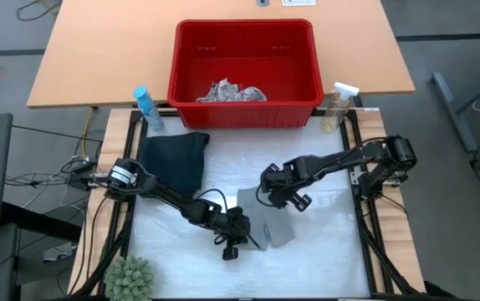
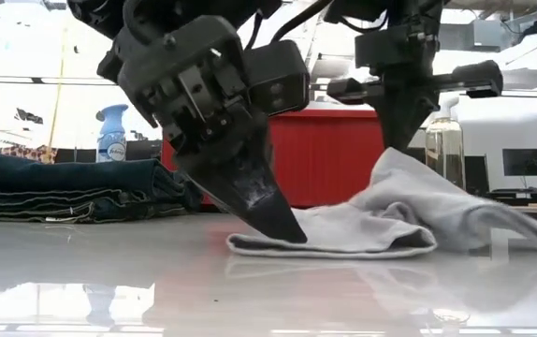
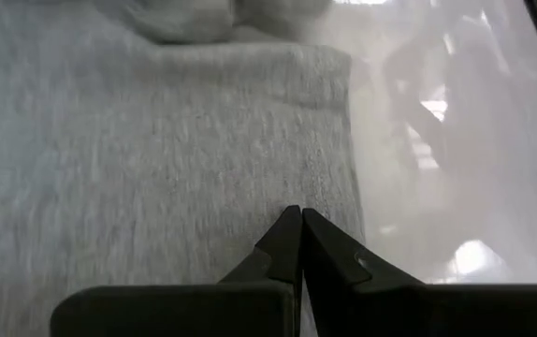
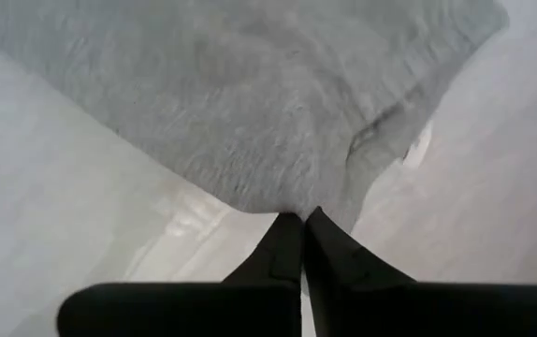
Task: Fold Laundry from Bin
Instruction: Fold the gray shorts
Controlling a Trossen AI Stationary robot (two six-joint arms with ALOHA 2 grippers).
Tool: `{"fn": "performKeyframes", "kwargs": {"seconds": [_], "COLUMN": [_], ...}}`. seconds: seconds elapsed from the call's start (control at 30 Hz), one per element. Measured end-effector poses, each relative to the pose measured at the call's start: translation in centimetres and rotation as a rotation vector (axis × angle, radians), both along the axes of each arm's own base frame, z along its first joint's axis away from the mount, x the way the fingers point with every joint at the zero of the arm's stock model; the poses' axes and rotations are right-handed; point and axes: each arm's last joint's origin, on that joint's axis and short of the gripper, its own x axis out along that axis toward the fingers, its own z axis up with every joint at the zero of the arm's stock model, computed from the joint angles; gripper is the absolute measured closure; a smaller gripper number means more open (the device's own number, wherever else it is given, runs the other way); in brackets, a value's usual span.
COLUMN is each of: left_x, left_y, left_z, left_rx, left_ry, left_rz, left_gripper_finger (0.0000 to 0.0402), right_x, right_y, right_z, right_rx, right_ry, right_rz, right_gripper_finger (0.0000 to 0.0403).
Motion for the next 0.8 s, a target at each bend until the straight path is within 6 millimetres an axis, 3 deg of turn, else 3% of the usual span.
{"fn": "performKeyframes", "kwargs": {"seconds": [0.33,0.4,0.57,0.8], "left_x": [2.1,2.1,2.9,3.1], "left_y": [-0.6,-0.3,-1.1,-1.7], "left_z": [4.5,4.7,5.7,5.3], "left_rx": [0.254,0.275,0.247,0.236], "left_ry": [-0.102,-0.097,-0.285,-0.333], "left_rz": [0.178,0.244,0.319,0.39], "left_gripper_finger": [0.0401,0.0401,0.0401,0.0401], "right_x": [-0.4,-0.5,-0.7,-0.6], "right_y": [-1.1,-1.0,-0.9,-1.6], "right_z": [-0.1,-0.1,-0.1,-0.1], "right_rx": [0.068,0.094,0.108,0.119], "right_ry": [0.054,0.07,0.089,0.08], "right_rz": [-0.123,-0.148,-0.16,-0.203], "right_gripper_finger": [0.0375,0.0375,0.0376,0.0376]}}
